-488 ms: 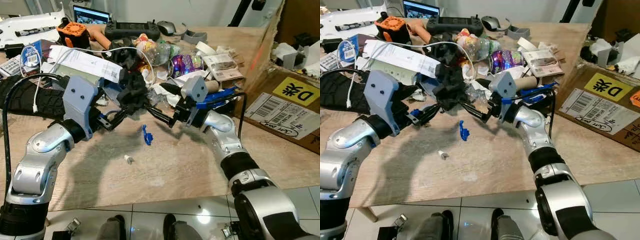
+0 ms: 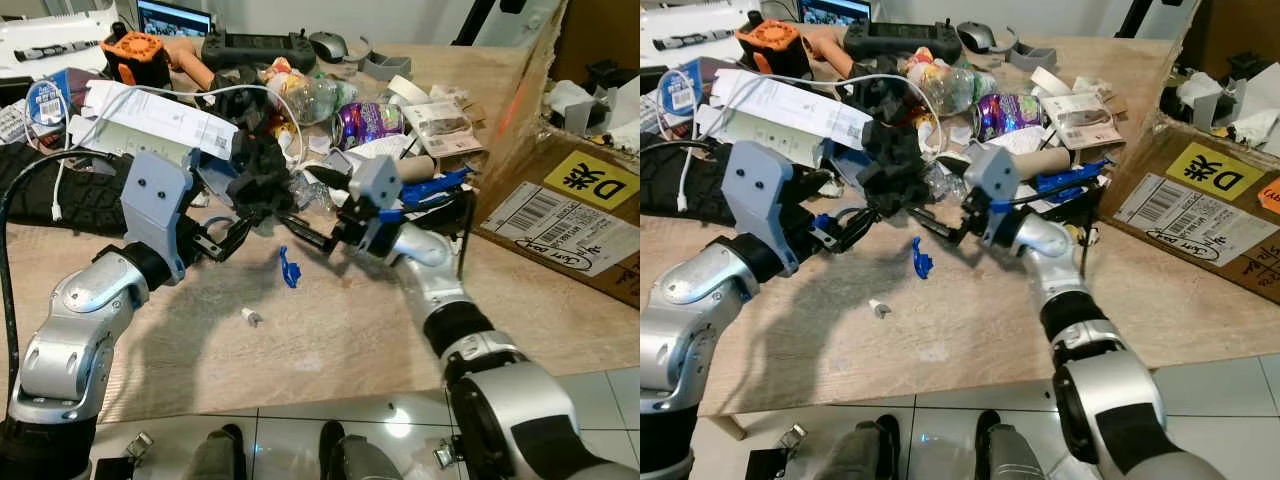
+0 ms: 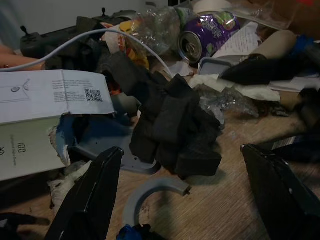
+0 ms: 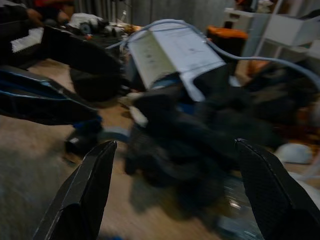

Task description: Picking trash to rubbish bin

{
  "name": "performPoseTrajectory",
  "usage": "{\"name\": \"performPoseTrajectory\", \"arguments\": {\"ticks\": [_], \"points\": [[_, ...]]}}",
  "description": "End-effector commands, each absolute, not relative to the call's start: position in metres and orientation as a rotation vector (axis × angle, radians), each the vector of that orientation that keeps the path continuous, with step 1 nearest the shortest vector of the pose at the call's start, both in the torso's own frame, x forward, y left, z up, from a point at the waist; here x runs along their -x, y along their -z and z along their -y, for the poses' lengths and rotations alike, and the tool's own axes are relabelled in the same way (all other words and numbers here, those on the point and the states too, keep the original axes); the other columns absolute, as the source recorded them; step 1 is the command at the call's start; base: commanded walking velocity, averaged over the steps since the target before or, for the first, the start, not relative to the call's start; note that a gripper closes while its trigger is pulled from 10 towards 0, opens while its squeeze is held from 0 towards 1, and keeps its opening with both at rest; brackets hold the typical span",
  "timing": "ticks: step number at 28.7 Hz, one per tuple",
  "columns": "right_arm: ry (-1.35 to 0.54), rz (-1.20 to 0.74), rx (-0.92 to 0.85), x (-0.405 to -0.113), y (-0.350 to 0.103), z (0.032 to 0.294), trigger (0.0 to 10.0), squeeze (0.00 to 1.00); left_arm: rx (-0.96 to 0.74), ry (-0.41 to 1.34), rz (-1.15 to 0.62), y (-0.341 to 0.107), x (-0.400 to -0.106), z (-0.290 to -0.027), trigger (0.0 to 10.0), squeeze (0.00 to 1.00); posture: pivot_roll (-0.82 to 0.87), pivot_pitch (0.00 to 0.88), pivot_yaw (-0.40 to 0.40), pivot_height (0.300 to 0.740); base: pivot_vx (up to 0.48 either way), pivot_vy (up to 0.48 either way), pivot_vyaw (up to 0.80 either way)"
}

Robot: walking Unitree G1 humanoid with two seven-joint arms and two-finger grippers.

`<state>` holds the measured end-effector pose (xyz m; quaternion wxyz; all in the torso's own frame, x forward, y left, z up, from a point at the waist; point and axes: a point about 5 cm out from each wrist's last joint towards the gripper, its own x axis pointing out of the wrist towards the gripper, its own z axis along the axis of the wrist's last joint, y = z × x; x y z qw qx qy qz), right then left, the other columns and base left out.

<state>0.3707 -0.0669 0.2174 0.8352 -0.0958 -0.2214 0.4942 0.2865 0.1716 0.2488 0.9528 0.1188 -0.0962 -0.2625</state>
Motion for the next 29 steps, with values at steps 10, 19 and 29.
{"name": "performPoseTrajectory", "arguments": {"ticks": [10, 19, 29], "points": [[-1.019, 0.346, 0.21, -0.377, -0.209, 0.052, 10.0, 0.0, -0.239, 0.529, 0.18, -0.249, -0.282, -0.171, 10.0, 0.0, 0.22, 0.353, -0.082, 0.74, 0.0, 0.0, 0.0], [-1.031, 0.191, 0.24, -0.38, -0.195, 0.055, 10.0, 0.0, -0.25, 0.525, 0.18, -0.252, -0.284, -0.171, 10.0, 0.0, 0.22, 0.352, -0.078, 0.74, 0.0, 0.0, 0.0], [-1.062, 0.128, 0.209, -0.382, -0.193, 0.056, 0.0, 0.0, -0.256, 0.505, 0.191, -0.255, -0.287, -0.176, 10.0, 0.0, 0.22, 0.342, -0.076, 0.74, 0.0, 0.0, 0.0]]}}
